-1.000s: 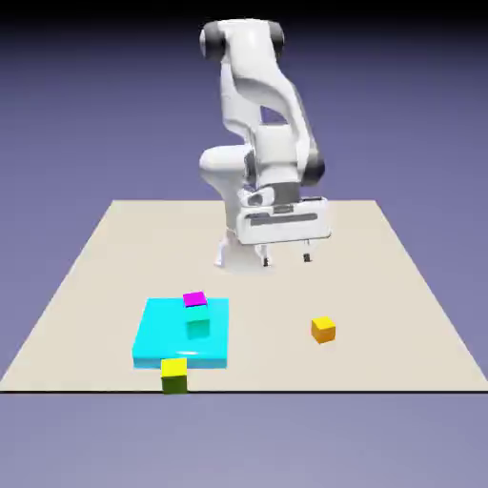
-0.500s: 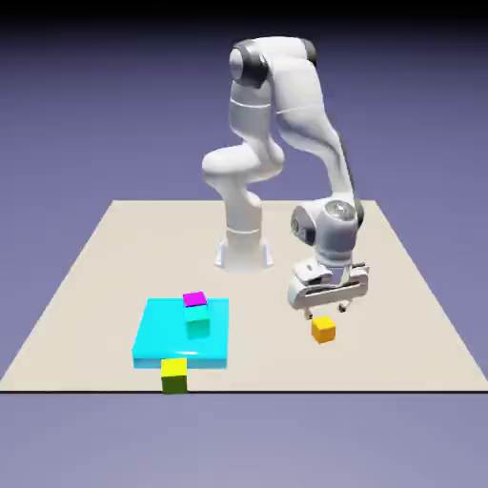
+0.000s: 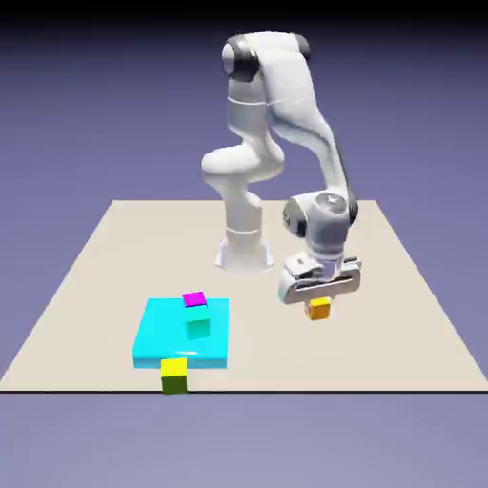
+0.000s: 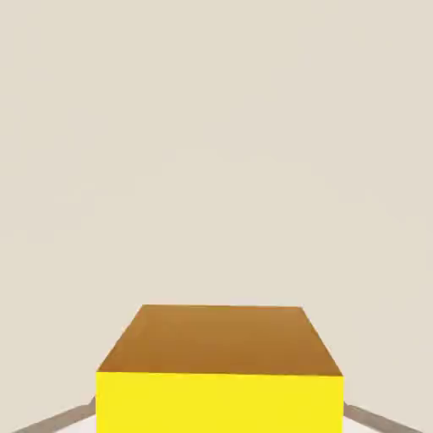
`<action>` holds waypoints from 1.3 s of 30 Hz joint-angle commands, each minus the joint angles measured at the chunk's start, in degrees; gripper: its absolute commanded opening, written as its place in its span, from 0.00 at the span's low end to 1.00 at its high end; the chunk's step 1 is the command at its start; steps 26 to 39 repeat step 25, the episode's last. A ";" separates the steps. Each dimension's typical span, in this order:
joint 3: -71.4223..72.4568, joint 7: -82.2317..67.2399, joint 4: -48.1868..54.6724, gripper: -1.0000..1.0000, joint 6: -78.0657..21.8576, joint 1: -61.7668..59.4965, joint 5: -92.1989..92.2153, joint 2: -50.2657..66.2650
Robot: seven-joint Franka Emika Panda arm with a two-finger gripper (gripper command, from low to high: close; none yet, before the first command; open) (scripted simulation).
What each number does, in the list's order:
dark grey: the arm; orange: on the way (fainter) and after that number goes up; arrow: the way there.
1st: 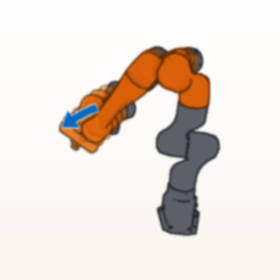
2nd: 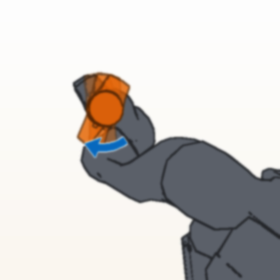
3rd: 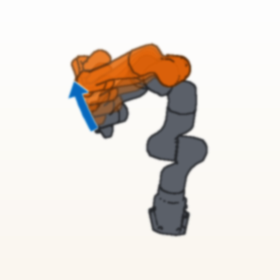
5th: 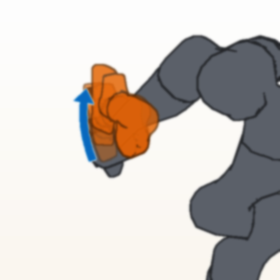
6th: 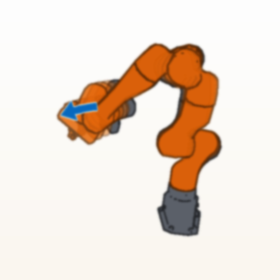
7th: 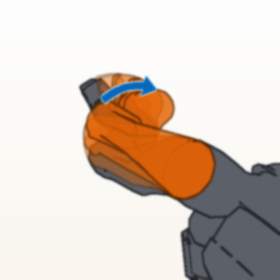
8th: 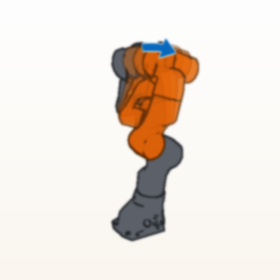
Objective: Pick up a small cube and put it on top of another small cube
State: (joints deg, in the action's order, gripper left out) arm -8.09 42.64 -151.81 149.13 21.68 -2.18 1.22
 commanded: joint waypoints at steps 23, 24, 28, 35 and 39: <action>-15.07 -23.58 -4.65 1.00 -9.02 -17.85 -9.54 -14.43; -15.00 -23.04 -4.18 1.00 -11.50 -17.84 -10.21 -16.50; -14.95 -22.69 -3.88 1.00 -13.12 -17.84 -10.66 -17.86; -14.95 -22.69 -3.88 1.00 -13.12 -17.84 -10.66 -17.86; -14.95 -22.69 -3.88 1.00 -13.12 -17.84 -10.66 -17.86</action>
